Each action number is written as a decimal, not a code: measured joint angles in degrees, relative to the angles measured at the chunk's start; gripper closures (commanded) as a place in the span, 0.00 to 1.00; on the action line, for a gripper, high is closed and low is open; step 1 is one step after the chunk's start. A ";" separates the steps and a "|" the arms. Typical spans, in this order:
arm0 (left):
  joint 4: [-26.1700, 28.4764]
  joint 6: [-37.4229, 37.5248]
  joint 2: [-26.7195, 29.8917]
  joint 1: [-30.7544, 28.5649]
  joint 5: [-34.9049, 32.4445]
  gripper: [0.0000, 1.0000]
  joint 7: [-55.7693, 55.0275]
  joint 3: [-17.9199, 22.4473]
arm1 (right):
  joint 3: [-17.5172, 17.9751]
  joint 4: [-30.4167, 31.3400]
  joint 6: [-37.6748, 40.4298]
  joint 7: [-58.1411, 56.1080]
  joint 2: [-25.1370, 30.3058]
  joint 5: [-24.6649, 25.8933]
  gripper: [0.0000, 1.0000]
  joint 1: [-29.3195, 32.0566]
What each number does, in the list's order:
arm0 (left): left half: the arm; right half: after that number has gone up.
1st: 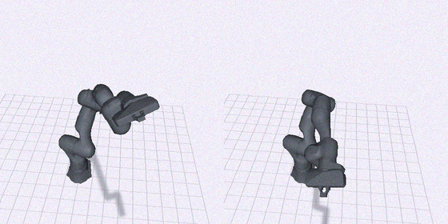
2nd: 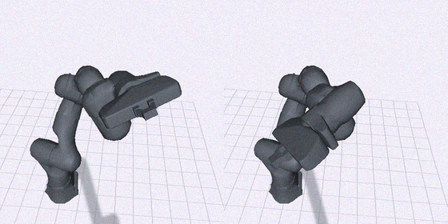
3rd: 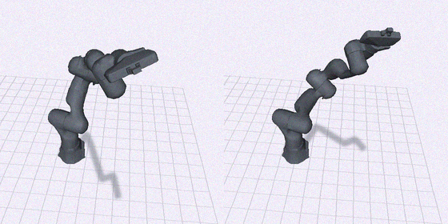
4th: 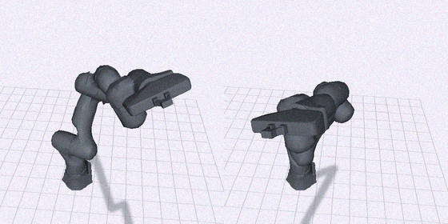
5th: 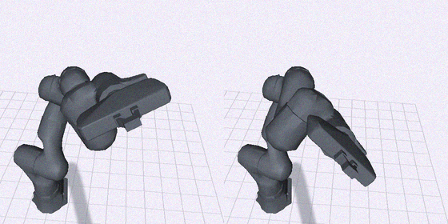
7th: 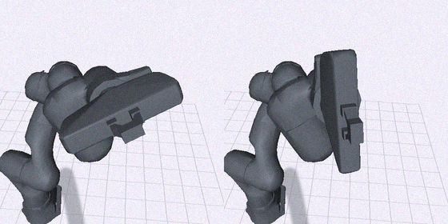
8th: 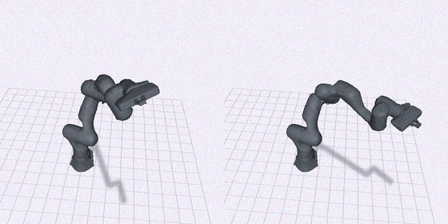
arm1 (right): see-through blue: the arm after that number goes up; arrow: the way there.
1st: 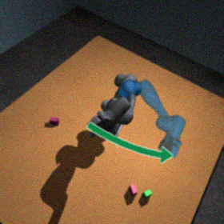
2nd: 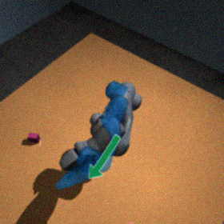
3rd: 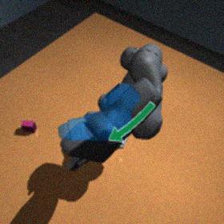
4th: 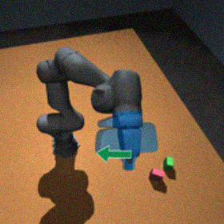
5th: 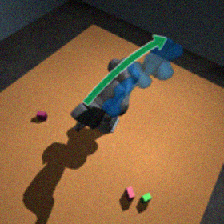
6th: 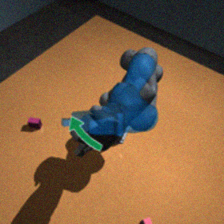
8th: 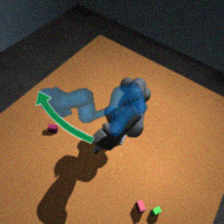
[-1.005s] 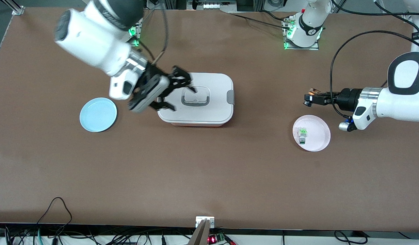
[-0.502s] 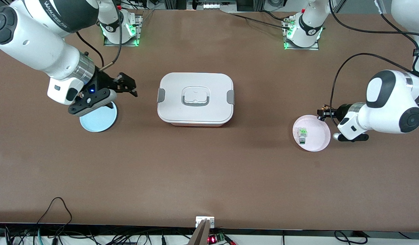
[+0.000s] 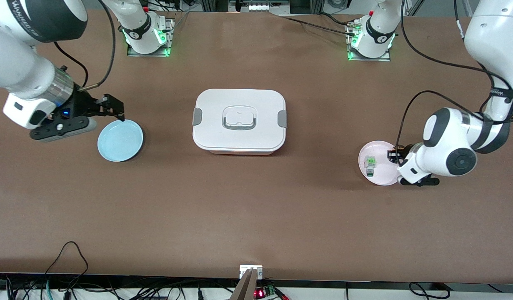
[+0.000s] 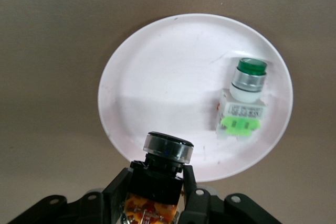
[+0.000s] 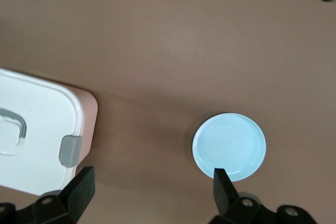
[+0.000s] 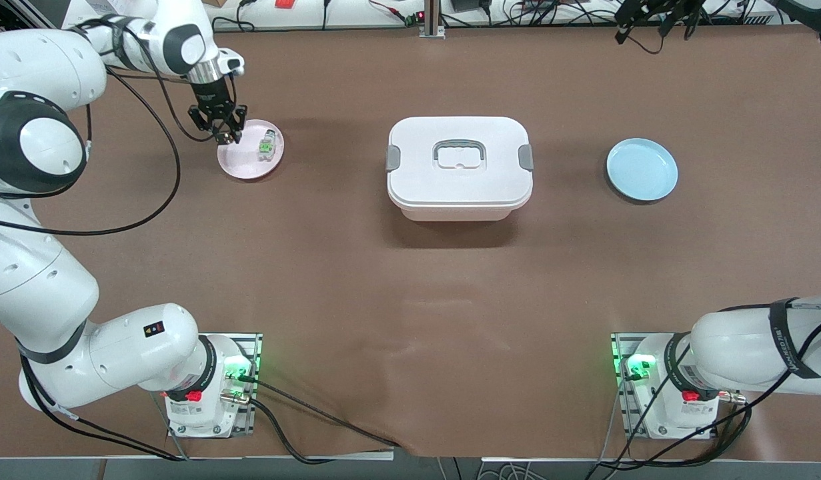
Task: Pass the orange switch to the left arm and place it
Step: 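Lower the orange switch onto the white plate with the left gripper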
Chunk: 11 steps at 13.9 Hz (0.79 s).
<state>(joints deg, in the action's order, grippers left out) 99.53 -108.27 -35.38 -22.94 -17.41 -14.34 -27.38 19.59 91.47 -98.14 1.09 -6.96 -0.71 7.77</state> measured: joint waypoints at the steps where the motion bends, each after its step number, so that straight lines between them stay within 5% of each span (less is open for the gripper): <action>1: 0.00 -0.87 -1.18 0.12 -0.58 1.00 -1.22 0.01 | -1.51 -0.01 0.15 2.59 0.88 0.19 0.00 -1.05; 6: -0.09 -4.81 -3.69 1.12 -3.04 1.00 -3.37 0.05 | -16.92 -0.01 3.72 6.17 3.84 1.46 0.00 -13.29; 8: -0.11 -6.23 -3.86 1.99 -3.04 0.78 -3.41 0.29 | -17.61 0.00 4.30 6.28 4.30 1.47 0.00 -13.60; 10: -0.19 -8.06 -4.26 2.90 -3.04 0.72 -3.46 1.12 | -17.76 0.00 4.43 6.76 4.71 1.54 0.00 -13.54; 11: -0.23 -8.48 -4.41 2.93 -3.04 0.42 -3.46 1.30 | -17.78 0.00 4.45 6.94 4.96 1.58 0.00 -13.26</action>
<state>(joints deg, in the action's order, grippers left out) 99.30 -116.75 -39.79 -20.01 -20.45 -17.80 -26.07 1.81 91.47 -93.69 8.04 -2.00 0.86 -5.49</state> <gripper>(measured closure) 0.573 0.000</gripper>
